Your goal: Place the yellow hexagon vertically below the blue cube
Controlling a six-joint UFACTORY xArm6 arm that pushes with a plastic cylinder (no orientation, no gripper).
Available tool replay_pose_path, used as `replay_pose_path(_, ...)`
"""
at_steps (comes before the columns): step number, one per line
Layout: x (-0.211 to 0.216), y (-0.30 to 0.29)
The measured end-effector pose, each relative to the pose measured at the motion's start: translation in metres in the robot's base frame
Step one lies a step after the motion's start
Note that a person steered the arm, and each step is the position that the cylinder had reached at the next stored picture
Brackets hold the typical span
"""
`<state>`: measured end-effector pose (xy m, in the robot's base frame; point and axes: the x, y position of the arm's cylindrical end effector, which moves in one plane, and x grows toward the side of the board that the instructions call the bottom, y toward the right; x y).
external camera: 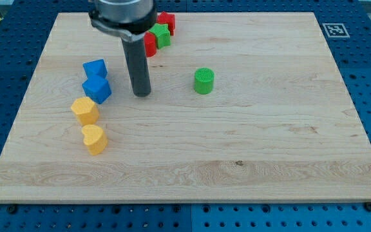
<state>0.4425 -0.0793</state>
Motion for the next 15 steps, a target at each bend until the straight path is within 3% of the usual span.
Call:
replay_pose_path(1,0.025,0.016)
replay_pose_path(3,0.031,0.018)
replay_pose_path(5,0.102,0.028)
replay_pose_path(6,0.142,-0.013)
replay_pose_path(7,0.147,-0.089)
replay_pose_path(8,0.118,-0.158)
replay_pose_path(9,0.074,-0.187)
replay_pose_path(11,0.054,-0.183)
replay_pose_path(12,0.042,-0.153)
replay_pose_path(15,0.043,-0.142)
